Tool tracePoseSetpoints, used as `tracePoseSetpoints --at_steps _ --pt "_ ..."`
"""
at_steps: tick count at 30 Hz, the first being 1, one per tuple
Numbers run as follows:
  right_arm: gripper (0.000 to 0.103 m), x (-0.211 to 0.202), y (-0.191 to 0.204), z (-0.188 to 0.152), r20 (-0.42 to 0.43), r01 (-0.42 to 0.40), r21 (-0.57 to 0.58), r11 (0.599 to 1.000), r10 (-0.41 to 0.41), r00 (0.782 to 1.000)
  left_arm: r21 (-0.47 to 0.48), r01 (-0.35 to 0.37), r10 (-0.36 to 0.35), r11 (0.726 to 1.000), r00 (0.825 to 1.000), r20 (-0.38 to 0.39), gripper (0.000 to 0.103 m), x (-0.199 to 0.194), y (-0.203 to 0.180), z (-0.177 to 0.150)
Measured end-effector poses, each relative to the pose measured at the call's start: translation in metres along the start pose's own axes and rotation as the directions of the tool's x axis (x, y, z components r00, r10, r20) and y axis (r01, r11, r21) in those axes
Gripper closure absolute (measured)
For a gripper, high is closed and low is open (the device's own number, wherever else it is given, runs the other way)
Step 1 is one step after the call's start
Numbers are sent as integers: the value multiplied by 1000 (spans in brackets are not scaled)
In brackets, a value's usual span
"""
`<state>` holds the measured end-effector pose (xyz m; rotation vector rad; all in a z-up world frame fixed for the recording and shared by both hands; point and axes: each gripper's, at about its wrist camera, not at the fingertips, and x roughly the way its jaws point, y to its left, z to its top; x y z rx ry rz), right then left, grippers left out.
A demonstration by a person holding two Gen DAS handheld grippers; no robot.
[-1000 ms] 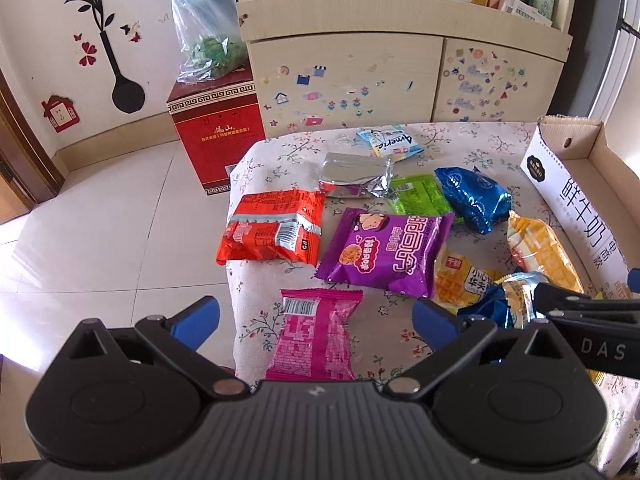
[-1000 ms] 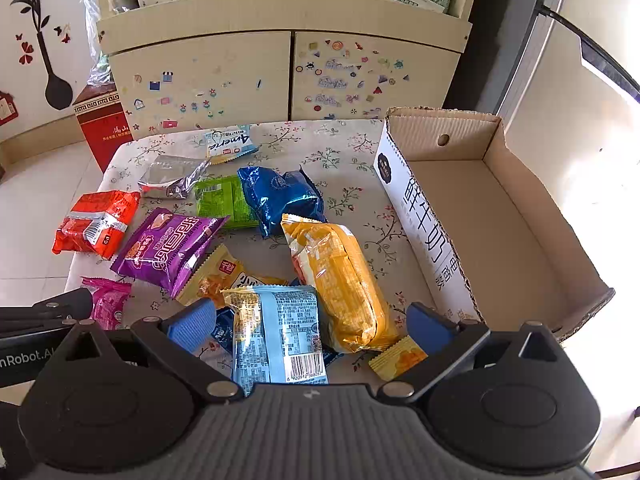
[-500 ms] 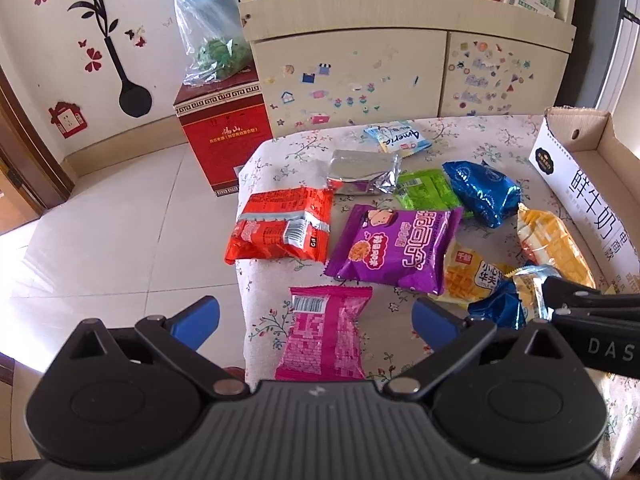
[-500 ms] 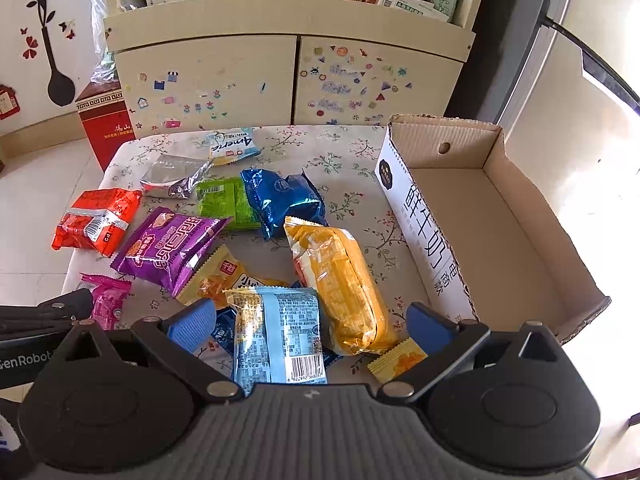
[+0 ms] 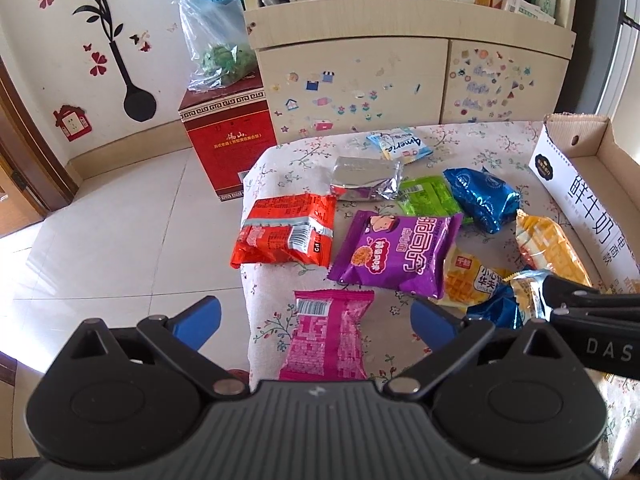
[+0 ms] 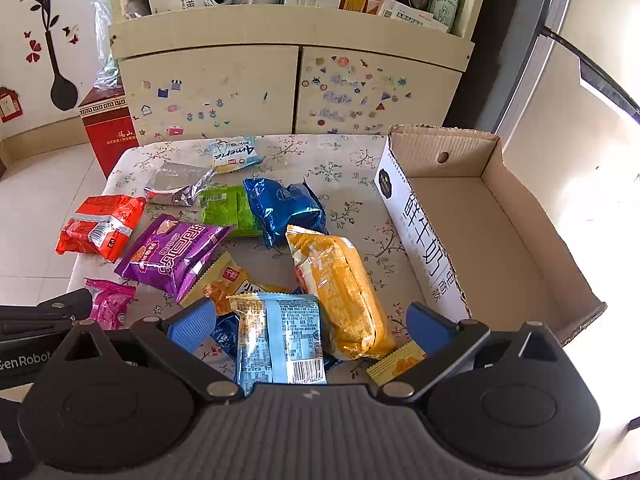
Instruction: Organize snacks
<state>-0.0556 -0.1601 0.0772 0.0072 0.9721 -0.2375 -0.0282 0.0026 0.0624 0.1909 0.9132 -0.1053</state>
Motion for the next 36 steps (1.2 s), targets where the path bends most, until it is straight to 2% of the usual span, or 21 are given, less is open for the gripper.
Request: tracePoseSetpoints --at_steps 36 --pt "0 -12 2 1 25 14 -21 1000 -14 1000 6 -12 12 1000 1000 20 3 -10 3 -1"
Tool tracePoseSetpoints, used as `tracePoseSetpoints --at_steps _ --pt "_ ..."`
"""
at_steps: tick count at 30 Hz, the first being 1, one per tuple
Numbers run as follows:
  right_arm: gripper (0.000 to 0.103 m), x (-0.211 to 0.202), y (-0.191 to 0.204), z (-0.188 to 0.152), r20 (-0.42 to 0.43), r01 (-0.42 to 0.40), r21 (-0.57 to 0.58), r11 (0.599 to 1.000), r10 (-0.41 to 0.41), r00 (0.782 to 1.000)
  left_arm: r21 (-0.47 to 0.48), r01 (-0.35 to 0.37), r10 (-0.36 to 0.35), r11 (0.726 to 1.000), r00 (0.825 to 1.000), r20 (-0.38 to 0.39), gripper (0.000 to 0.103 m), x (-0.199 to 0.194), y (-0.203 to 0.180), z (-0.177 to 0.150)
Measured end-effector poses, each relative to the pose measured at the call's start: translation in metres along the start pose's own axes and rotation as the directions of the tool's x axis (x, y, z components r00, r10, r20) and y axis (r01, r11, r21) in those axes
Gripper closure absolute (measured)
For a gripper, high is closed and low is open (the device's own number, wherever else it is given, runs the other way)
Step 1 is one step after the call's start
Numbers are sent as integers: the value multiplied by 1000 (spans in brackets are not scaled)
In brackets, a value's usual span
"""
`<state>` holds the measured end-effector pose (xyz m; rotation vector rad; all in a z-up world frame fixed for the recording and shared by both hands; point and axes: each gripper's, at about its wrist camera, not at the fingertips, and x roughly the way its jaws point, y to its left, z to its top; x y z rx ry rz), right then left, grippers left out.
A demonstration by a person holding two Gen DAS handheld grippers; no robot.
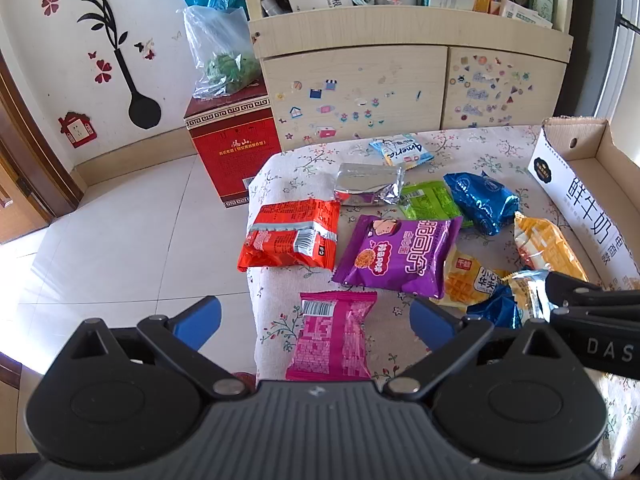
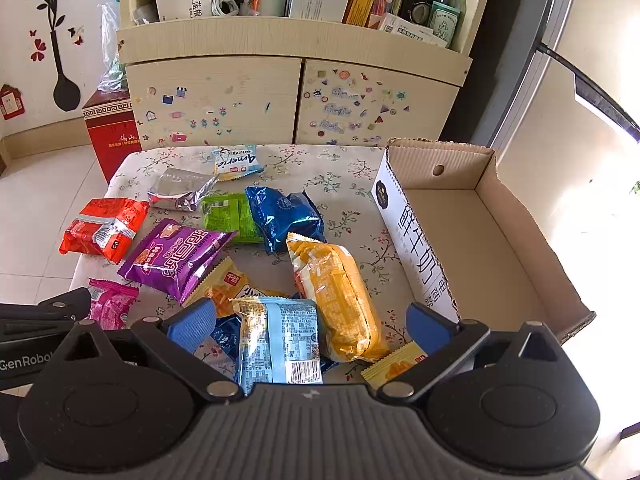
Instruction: Organize snacks
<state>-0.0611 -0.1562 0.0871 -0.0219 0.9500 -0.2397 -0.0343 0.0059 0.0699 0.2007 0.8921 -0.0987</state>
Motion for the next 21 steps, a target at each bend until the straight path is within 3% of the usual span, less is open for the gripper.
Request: tracePoseSetpoints --at_steps 21 --pt "0 4 -7 -18 -22 -9 -23 1000 9 1000 44 63 -62 997 998 -30 4 7 -12 -16"
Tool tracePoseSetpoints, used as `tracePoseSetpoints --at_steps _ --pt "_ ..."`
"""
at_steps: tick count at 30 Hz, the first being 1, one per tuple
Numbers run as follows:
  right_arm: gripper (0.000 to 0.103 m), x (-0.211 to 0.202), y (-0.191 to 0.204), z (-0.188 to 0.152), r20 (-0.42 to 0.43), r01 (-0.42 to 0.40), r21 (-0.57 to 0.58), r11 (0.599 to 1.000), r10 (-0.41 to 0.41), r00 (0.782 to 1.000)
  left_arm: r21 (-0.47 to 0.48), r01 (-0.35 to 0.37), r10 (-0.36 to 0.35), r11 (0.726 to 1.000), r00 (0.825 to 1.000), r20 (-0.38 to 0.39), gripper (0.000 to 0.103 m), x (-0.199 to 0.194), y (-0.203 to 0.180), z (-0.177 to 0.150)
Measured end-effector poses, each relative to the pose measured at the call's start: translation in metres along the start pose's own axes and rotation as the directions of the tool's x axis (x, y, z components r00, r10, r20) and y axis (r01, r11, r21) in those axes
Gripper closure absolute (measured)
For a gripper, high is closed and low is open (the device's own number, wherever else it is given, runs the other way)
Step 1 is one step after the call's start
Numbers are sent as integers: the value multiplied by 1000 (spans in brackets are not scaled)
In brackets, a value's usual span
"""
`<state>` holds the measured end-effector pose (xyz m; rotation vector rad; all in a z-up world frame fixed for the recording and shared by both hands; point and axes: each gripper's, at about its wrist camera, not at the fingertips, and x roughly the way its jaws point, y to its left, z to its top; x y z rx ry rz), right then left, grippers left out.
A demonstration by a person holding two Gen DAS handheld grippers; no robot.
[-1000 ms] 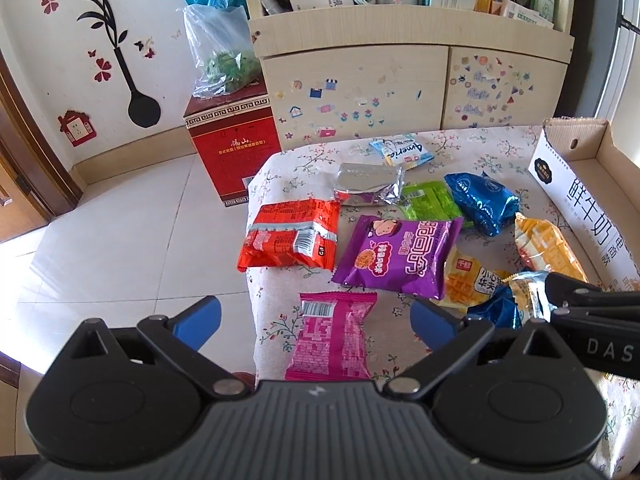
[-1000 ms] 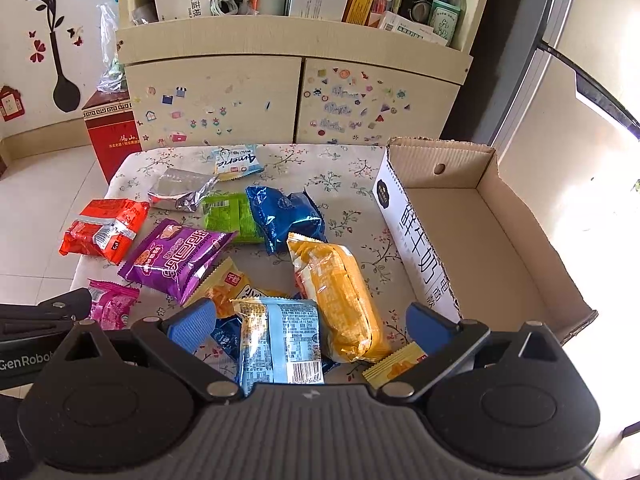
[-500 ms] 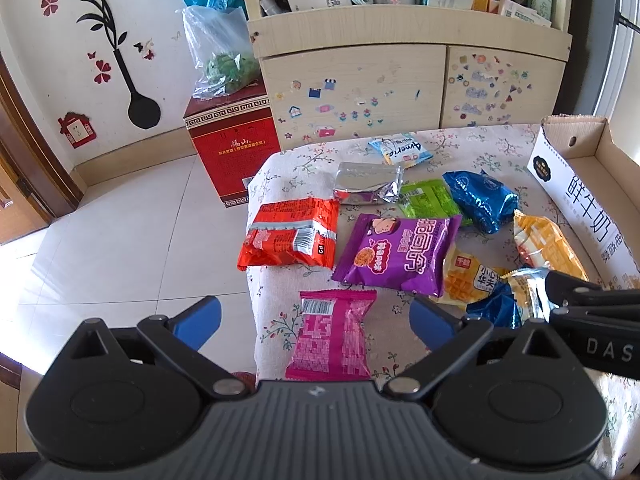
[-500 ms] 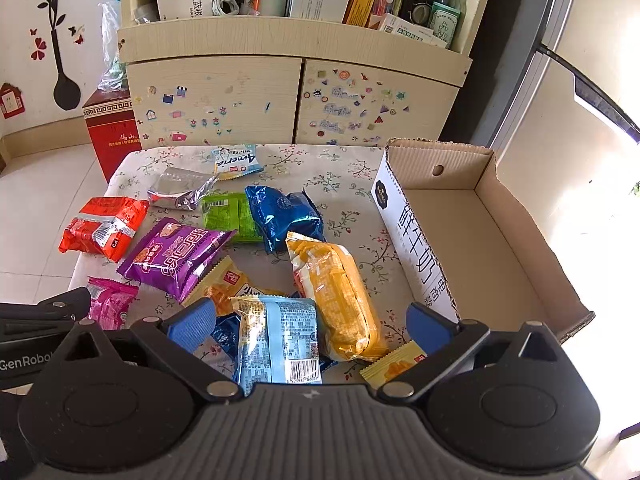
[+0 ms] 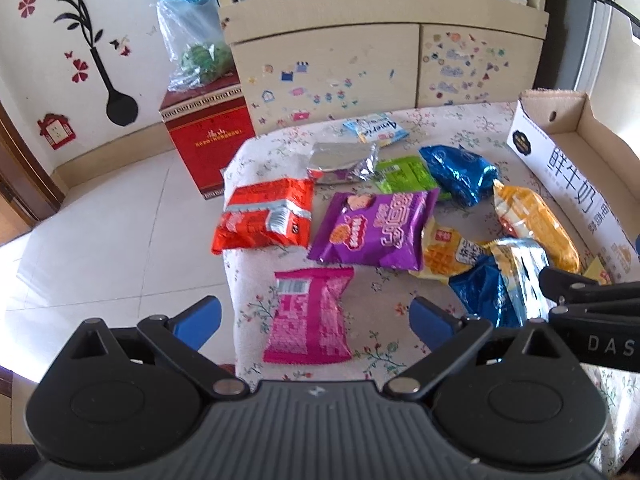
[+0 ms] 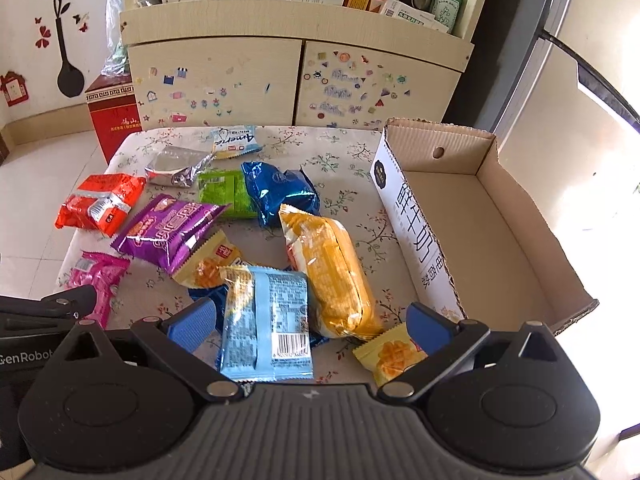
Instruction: Organize snacks
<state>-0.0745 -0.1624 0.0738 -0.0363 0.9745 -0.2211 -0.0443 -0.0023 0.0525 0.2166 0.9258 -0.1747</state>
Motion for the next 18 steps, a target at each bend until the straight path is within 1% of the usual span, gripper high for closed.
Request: tracePoseSetpoints --at_steps 5,8,10,13,16,18 --pt "0 0 -6 -4 9 -25 12 1000 25 1000 21 16 -16 1000 1000 16 4 -1 -2 -2" --pt "0 0 -9 -9 24 -58 25 998 57 998 16 39 -39 999 999 6 3 1 -1 -4" --pt "0 1 -14 -14 34 -100 45 994 98 995 19 58 -58 998 998 5 3 1 -2 -6" --pt "0 4 -26 -17 21 -184 86 979 183 983 32 96 -97 995 995 11 2 0 -2 -7" --pt "0 0 -44 -20 40 -216 137 967 212 976 7 101 -101 995 995 14 2 2 5 -5" --pt "0 -3 -62 -21 50 -237 185 954 231 972 -36 98 -97 995 995 19 2 4 14 -2"
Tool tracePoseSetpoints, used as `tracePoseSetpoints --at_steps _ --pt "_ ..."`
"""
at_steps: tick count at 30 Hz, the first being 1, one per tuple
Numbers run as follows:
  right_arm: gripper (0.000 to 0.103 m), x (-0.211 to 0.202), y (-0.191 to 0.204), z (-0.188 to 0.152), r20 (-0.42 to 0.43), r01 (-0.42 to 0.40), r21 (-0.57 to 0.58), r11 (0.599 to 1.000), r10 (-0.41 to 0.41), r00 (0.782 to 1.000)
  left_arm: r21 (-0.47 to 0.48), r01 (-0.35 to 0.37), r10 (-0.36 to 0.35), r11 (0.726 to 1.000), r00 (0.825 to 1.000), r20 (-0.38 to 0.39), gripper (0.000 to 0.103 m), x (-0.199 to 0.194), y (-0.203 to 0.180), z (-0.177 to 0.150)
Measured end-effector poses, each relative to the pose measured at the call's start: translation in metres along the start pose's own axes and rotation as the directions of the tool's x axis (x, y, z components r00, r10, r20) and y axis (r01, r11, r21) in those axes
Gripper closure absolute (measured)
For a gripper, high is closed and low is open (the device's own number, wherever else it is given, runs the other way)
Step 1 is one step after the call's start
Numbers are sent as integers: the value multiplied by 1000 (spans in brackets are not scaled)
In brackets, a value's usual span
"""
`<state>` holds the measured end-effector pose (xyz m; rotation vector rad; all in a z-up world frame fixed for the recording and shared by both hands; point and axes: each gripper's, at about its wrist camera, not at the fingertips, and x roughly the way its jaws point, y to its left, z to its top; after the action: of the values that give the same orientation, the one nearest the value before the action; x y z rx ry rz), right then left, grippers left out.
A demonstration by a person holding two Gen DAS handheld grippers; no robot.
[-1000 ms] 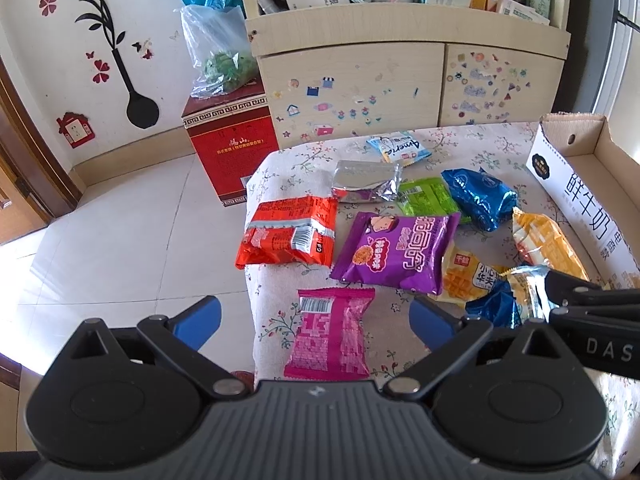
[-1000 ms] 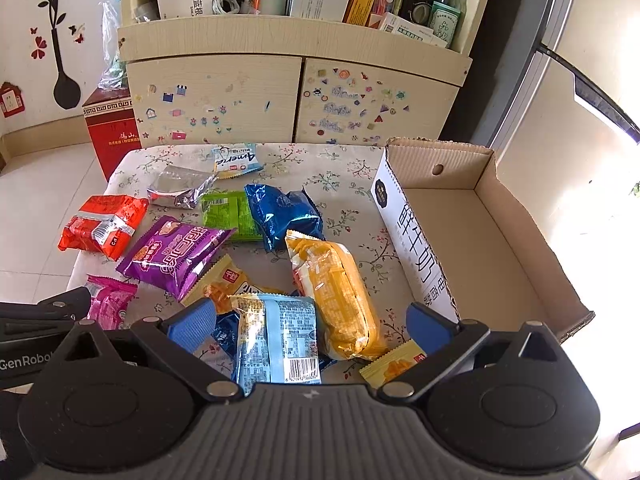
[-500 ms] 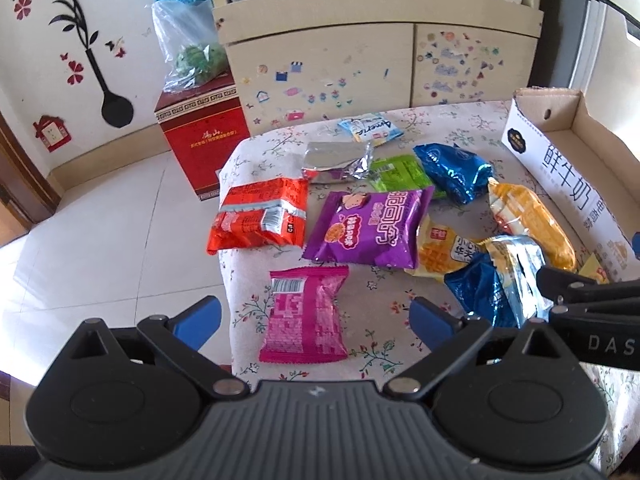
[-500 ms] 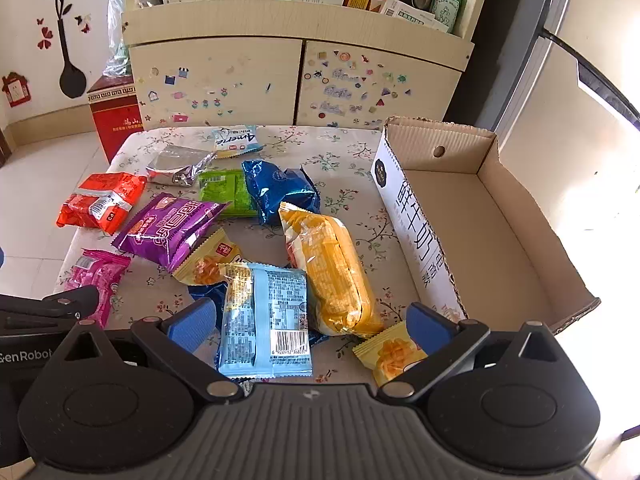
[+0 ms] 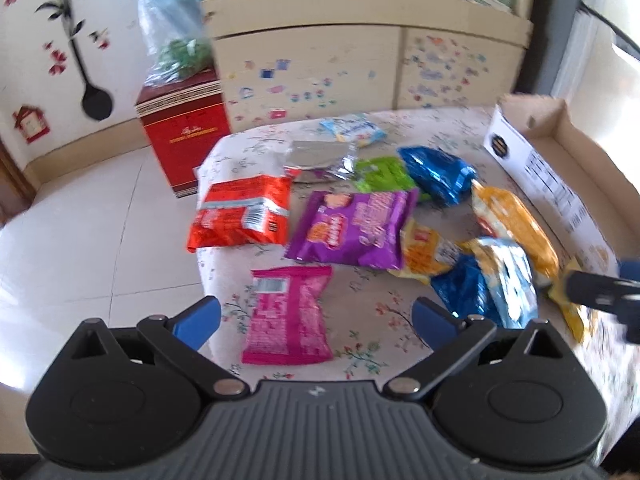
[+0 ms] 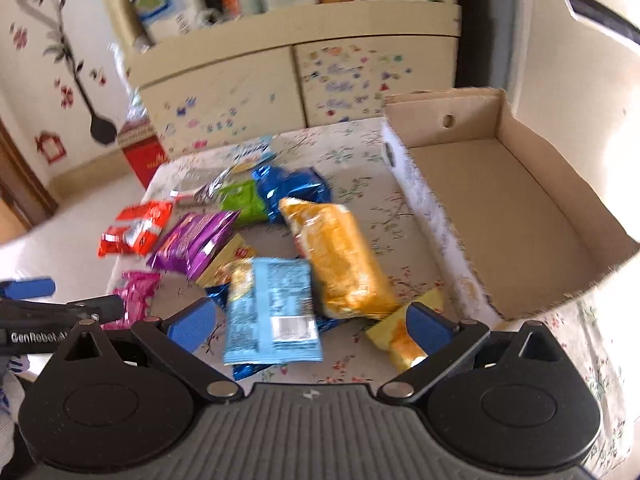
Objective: Organize snacks
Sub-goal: 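Grasp the yellow waffle packet with right tool while left tool grasps pink packet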
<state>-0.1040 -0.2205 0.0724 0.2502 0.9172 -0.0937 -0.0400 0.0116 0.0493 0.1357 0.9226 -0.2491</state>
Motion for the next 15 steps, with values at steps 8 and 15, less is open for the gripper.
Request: tracePoseSetpoints --at_steps 8,15 --pt "0 -8 -64 -8 -17 -31 206 978 35 999 -146 -22 17 989 999 -37 2 12 38 4" --pt "6 21 -85 -25 -104 -4 303 953 38 994 -205 -22 2 979 996 -93 2 30 50 0"
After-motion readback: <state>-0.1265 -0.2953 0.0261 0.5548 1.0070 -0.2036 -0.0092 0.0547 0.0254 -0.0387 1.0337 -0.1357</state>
